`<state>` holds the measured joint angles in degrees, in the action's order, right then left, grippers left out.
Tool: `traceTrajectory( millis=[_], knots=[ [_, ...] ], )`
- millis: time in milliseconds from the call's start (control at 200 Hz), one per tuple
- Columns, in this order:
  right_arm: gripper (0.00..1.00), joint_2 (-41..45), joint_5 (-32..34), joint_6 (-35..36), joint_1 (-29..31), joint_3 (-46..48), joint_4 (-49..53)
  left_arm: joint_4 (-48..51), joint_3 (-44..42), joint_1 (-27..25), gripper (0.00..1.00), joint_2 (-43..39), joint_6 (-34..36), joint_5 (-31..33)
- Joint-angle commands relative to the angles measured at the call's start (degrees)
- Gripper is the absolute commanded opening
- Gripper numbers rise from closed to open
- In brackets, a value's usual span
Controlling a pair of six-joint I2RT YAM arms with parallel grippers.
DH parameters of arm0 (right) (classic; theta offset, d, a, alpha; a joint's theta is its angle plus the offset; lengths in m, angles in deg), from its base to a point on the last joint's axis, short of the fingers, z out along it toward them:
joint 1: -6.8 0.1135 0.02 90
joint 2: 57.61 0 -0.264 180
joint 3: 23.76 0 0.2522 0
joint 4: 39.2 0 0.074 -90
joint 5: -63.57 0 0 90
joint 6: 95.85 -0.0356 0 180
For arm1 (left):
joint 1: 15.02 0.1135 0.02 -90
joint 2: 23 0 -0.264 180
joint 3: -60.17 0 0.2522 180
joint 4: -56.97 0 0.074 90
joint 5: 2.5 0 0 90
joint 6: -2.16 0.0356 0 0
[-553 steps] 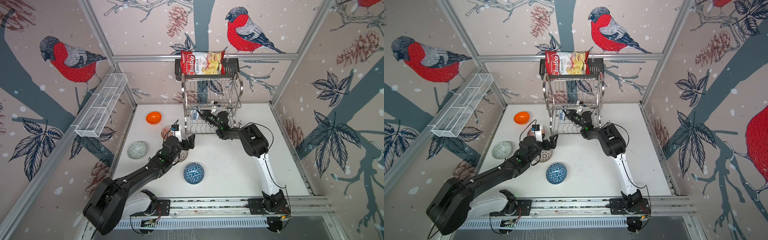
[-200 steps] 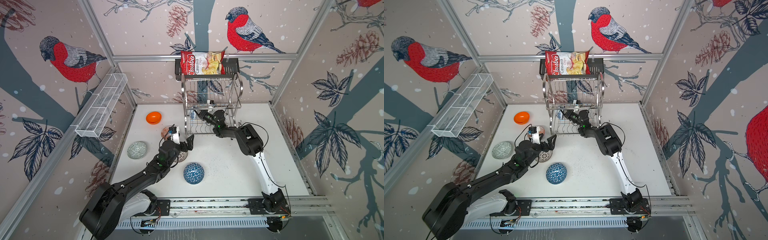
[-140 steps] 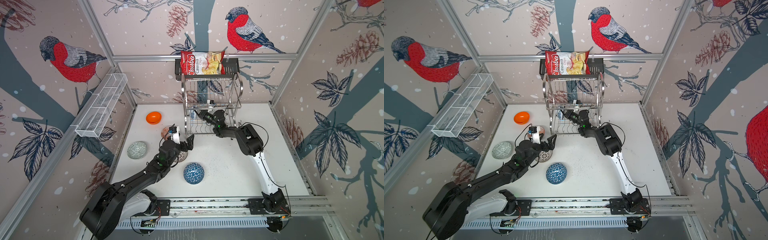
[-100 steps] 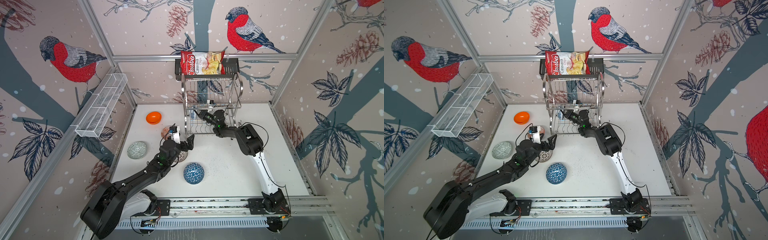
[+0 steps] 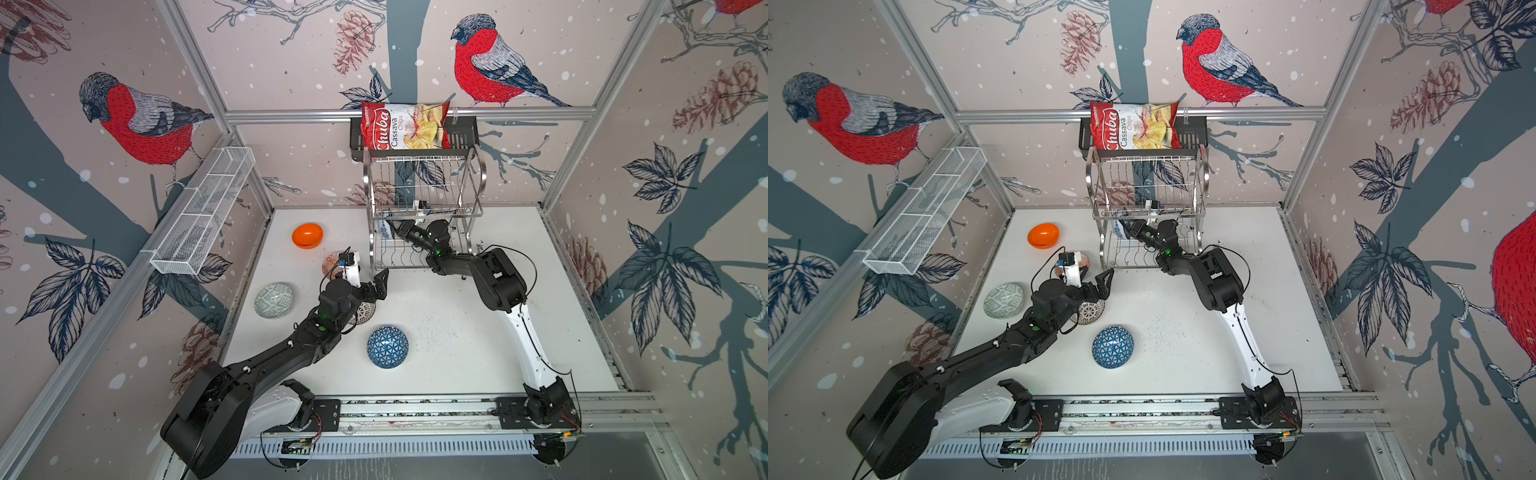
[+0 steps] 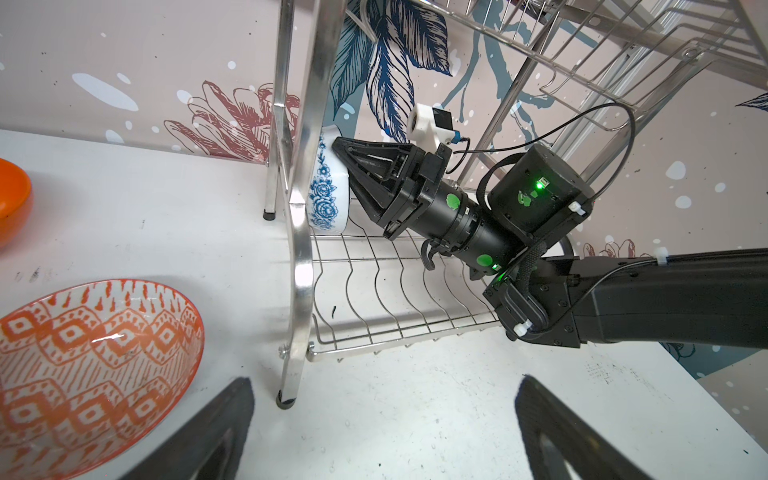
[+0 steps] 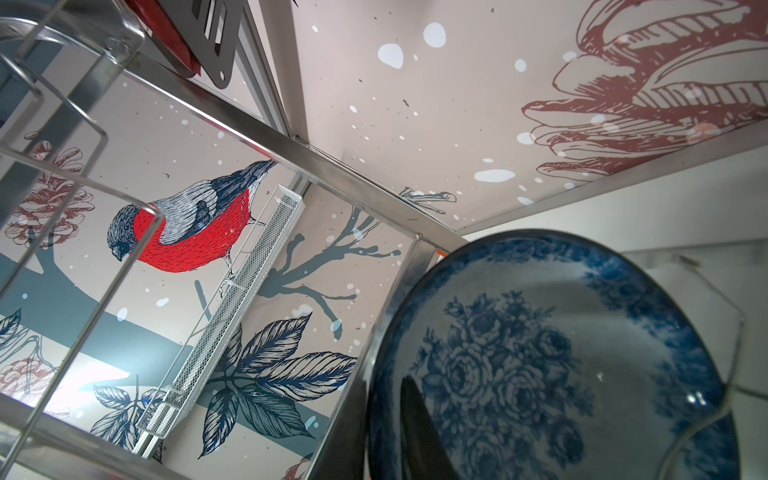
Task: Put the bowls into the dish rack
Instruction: 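Open the right gripper and release the floral bowl standing in the rack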
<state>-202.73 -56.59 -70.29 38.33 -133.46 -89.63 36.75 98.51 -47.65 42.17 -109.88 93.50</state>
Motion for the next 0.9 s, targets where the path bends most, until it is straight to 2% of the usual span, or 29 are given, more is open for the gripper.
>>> traceTrajectory(
  millis=[0, 430, 895],
  knots=[
    [0.18, -1.04, -0.75, 0.36, 0.08, 0.78, -2.0, -1.91, 0.32, 0.15, 0.98, -0.25, 0.53, -0.2],
    [0.19, 0.35, -0.43, -1.1, 0.13, 2.13, -3.99, -1.78, 0.4, 0.1, 0.98, -0.44, 0.52, -0.02],
    [0.22, 6.23, 1.53, -2.0, 0.69, 10.73, -9.17, -1.51, 0.31, 0.18, 0.98, -0.73, 0.75, 0.46]
  ],
)
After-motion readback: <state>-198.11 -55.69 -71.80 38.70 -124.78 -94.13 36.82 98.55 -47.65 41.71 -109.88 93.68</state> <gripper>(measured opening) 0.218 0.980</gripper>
